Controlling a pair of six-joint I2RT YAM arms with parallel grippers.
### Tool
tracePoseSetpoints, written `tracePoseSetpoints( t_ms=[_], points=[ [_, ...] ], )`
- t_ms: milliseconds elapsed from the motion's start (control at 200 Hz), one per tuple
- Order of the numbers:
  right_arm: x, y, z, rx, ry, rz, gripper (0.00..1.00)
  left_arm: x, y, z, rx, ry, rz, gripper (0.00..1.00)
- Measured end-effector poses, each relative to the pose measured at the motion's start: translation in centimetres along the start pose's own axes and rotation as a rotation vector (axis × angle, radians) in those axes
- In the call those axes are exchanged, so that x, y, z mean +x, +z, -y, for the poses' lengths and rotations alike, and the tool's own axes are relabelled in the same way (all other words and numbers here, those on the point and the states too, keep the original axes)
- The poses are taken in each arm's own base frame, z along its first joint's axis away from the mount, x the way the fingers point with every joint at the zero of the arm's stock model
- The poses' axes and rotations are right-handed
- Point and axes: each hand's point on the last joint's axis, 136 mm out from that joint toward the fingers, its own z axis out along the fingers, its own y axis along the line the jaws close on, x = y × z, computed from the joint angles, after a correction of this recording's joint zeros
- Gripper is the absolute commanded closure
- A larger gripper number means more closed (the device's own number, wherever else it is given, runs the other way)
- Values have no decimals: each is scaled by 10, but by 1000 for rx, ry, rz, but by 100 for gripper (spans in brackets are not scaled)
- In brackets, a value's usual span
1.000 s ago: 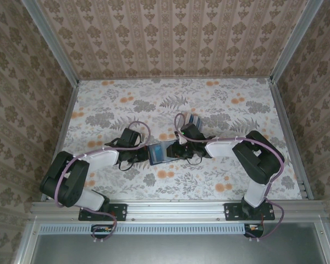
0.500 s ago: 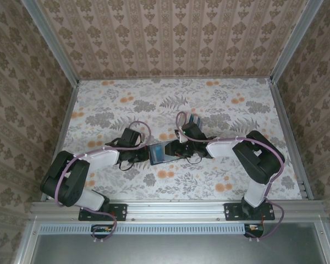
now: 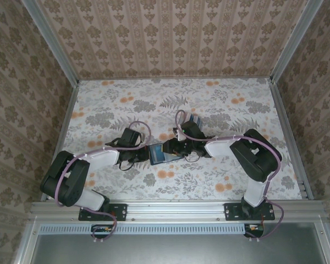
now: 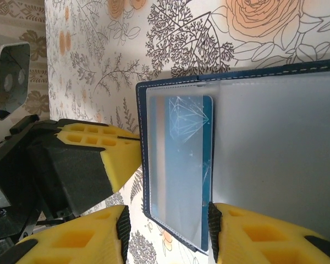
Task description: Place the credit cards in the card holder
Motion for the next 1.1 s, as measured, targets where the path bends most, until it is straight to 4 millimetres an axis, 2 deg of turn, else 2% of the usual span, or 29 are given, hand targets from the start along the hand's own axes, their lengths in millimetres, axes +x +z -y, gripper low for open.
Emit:
tracePoseSetpoints(
  t_ms=[120, 295, 395, 600, 800, 1100],
  points=[
    [-3, -4, 1, 35, -21, 5, 53, 0, 0, 0, 2, 0, 0, 100],
    [-8, -29, 0, 118, -93, 45, 52, 0, 0, 0, 3, 1, 2, 100],
    [-8, -36, 1, 145, -107, 58, 52, 0, 0, 0, 4, 1, 2, 100],
    [11, -38, 34, 245, -77, 26, 51, 0, 0, 0, 4, 1, 2, 100],
    [16, -34, 48, 284, -69, 5, 51, 0, 0, 0, 4, 1, 2, 100],
    [12, -27, 46, 284, -94, -1, 57, 0, 0, 0, 4, 1, 2, 100]
  ],
)
